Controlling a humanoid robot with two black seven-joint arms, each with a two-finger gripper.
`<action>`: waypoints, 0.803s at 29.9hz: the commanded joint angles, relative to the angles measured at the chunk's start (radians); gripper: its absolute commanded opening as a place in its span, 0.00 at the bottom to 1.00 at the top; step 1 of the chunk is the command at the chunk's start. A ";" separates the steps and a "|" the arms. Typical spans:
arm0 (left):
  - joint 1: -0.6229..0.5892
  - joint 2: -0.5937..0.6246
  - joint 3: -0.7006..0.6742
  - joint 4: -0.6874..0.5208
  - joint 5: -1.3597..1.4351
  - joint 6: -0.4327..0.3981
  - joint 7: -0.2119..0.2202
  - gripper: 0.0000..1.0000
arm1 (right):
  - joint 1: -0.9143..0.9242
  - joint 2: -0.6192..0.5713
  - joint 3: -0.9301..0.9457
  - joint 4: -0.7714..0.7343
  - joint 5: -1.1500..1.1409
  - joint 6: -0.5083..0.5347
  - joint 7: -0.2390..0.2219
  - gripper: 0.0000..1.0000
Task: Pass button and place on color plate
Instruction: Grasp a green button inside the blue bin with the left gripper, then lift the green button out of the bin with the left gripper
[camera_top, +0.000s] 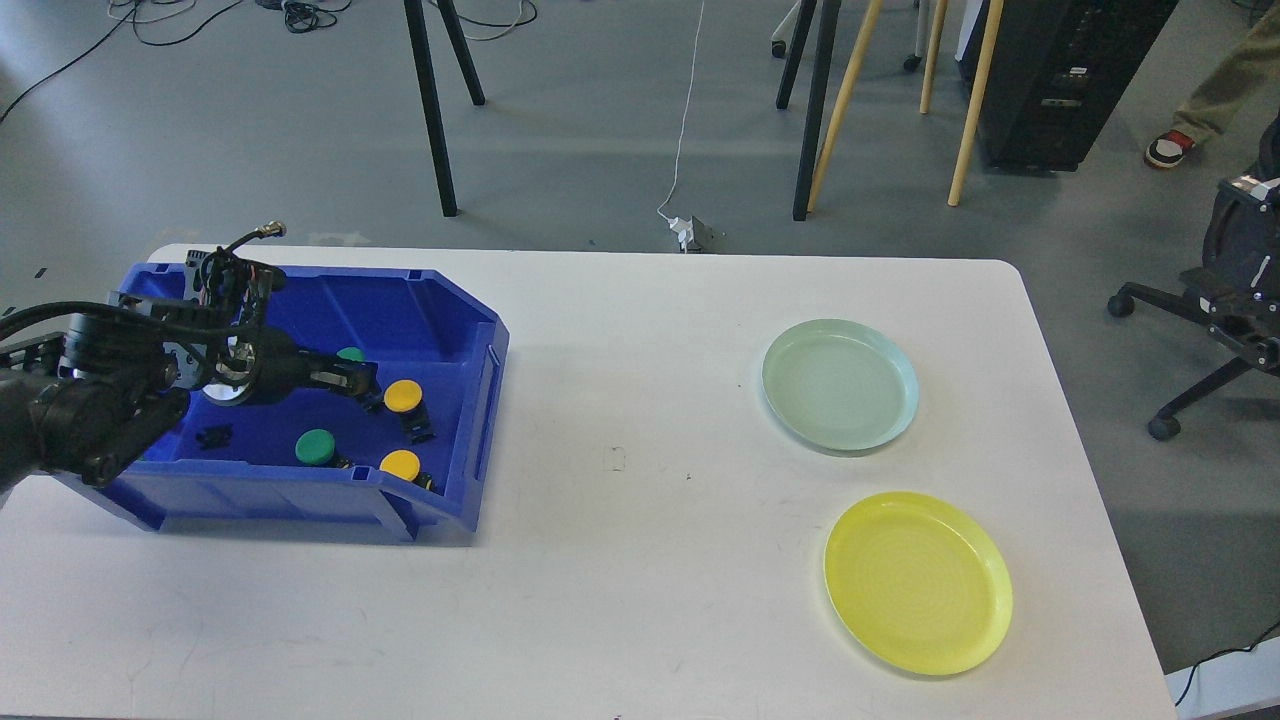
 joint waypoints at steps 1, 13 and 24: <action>-0.001 0.071 -0.007 -0.087 0.000 -0.014 -0.002 0.36 | 0.010 0.037 -0.001 -0.013 -0.029 -0.024 -0.011 1.00; -0.004 0.309 -0.068 -0.309 -0.080 -0.016 -0.013 0.36 | 0.033 0.131 -0.004 -0.073 -0.071 -0.030 -0.025 1.00; -0.135 0.463 -0.244 -0.446 -0.241 -0.097 -0.016 0.36 | 0.077 0.148 -0.002 -0.050 -0.074 -0.030 -0.022 1.00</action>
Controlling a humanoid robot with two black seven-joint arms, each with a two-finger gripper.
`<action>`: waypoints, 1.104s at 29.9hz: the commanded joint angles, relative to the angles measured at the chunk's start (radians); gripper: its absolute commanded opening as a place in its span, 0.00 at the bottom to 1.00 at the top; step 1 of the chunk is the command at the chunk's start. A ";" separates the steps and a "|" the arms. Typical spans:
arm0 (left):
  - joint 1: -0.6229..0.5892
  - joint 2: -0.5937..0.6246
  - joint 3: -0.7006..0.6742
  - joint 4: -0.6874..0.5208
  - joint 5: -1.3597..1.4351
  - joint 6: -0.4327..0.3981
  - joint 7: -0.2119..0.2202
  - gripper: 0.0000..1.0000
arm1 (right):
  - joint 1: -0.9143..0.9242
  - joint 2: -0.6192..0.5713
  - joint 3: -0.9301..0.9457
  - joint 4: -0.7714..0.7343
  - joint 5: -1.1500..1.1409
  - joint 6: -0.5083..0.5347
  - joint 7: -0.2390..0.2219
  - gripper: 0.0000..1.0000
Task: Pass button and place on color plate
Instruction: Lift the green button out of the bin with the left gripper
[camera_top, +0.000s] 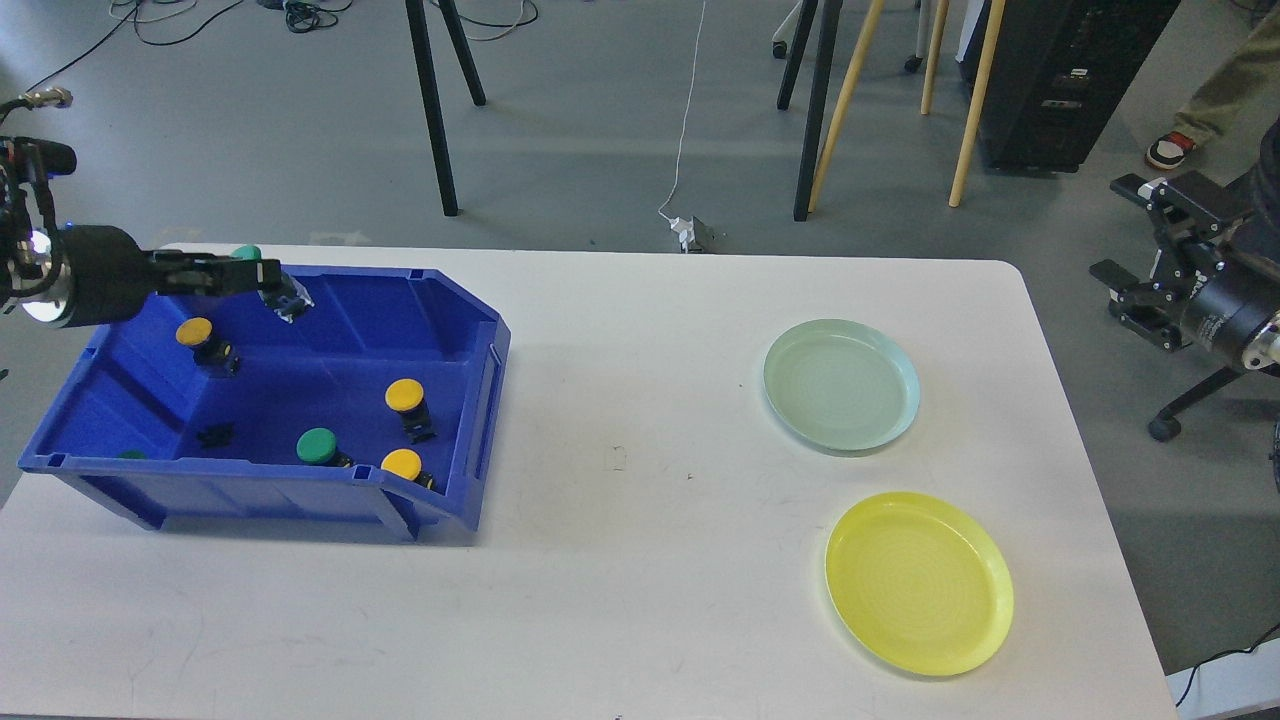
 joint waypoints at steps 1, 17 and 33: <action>-0.069 0.021 -0.071 -0.039 -0.021 -0.004 0.009 0.36 | 0.026 0.003 0.000 0.021 0.000 0.000 0.003 1.00; -0.380 -0.362 -0.091 -0.096 -0.080 -0.004 0.129 0.36 | 0.118 -0.006 0.061 0.177 -0.087 -0.023 0.002 0.99; -0.406 -0.563 -0.094 0.002 -0.449 -0.004 0.156 0.36 | 0.113 0.112 0.193 0.345 0.156 -0.086 0.011 0.99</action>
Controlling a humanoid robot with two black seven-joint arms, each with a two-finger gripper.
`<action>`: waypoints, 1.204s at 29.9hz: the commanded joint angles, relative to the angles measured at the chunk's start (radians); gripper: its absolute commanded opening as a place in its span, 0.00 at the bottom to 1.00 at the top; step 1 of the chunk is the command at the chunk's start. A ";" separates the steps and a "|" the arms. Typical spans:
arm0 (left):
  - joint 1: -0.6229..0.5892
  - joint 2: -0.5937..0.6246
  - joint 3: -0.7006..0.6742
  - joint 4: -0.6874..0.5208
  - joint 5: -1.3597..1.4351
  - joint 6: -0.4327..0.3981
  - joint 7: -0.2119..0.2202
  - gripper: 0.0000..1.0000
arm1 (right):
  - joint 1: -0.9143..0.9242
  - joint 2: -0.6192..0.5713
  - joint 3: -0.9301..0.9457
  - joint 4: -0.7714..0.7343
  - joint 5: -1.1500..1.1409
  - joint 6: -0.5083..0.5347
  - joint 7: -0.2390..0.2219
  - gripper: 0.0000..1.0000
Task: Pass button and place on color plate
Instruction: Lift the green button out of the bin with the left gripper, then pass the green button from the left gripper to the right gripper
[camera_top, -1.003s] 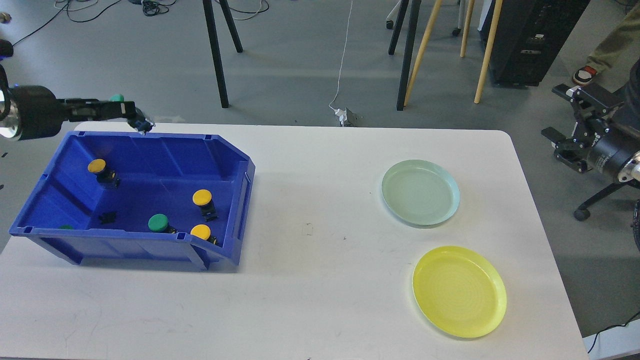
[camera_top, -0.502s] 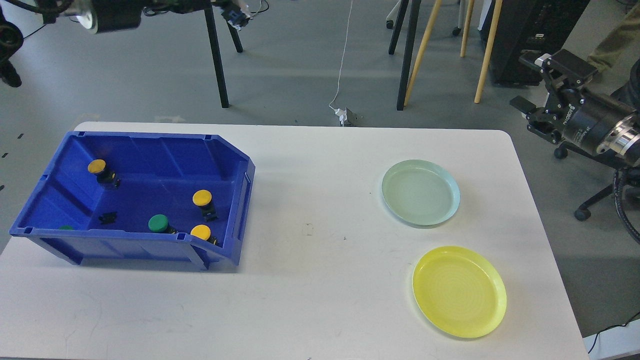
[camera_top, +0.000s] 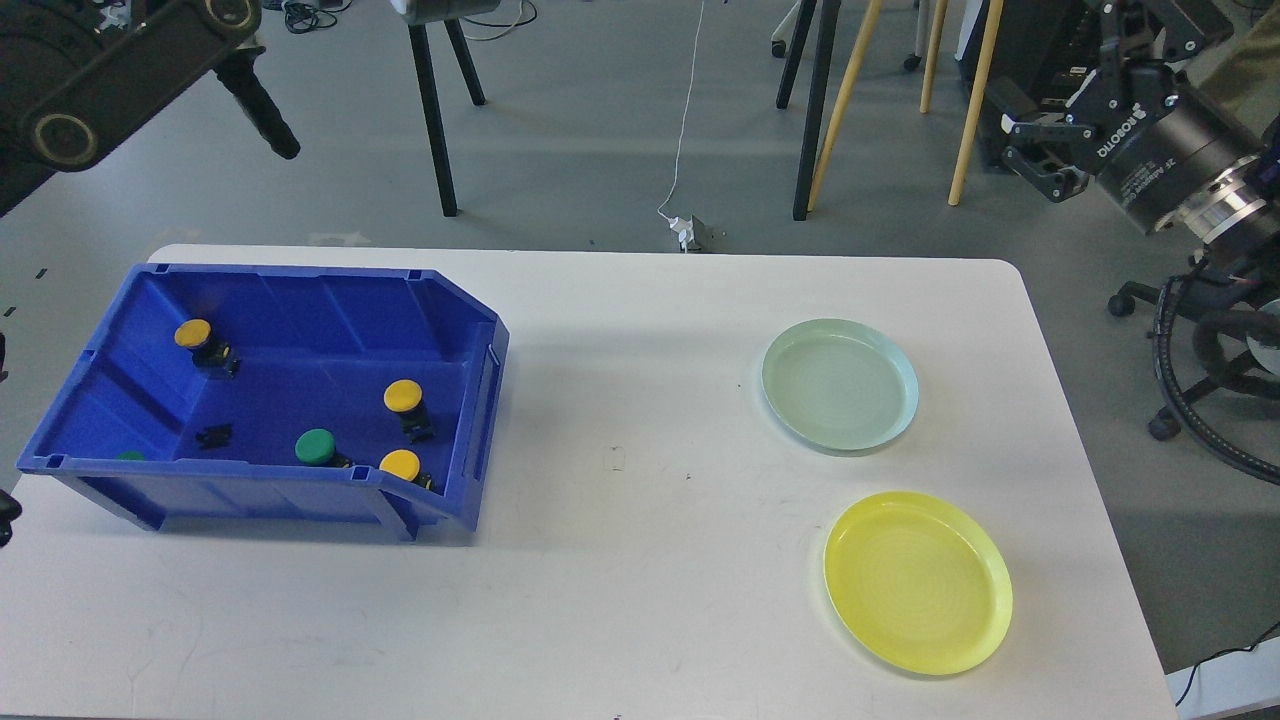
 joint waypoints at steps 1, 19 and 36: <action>-0.004 -0.028 0.001 0.002 -0.015 0.000 0.001 0.36 | 0.001 0.060 0.002 0.011 0.003 -0.005 -0.002 0.99; -0.027 -0.243 0.004 0.149 -0.074 0.000 0.000 0.36 | 0.039 0.141 0.040 0.089 0.069 -0.016 0.001 0.99; -0.026 -0.255 0.000 0.163 -0.085 0.000 -0.002 0.36 | 0.042 0.135 0.046 0.112 0.072 -0.014 0.025 0.80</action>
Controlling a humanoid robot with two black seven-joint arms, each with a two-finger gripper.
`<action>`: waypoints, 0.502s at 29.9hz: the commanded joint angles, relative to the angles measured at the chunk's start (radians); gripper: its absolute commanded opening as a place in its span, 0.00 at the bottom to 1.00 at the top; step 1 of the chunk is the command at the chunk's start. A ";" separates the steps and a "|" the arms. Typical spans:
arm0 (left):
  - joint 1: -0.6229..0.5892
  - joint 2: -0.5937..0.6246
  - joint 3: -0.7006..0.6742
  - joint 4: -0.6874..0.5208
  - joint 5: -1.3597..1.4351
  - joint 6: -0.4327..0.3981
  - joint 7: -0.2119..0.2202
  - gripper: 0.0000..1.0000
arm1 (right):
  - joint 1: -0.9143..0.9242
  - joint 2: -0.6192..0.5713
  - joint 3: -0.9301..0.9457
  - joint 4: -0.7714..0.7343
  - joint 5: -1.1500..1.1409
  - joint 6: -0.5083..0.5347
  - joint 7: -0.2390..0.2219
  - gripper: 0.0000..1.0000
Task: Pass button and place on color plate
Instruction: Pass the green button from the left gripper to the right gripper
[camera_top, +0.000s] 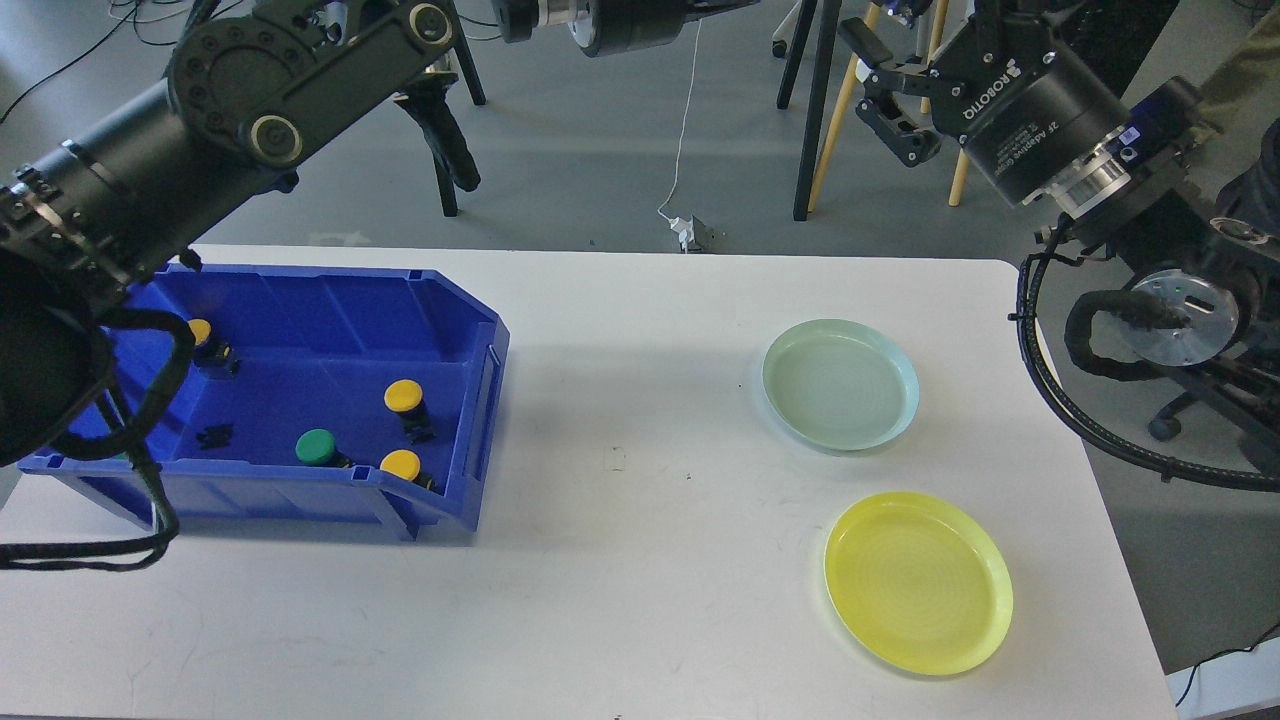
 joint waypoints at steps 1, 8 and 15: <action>0.000 0.004 -0.001 0.003 -0.008 0.000 -0.001 0.36 | -0.001 0.001 -0.002 0.001 -0.001 0.001 0.002 0.79; 0.000 0.005 -0.001 0.005 -0.042 0.000 -0.001 0.36 | -0.003 0.002 -0.008 0.005 -0.004 -0.001 0.002 0.68; 0.000 0.001 -0.003 0.005 -0.043 0.000 0.000 0.36 | -0.003 0.002 -0.012 0.006 -0.009 0.008 0.002 0.45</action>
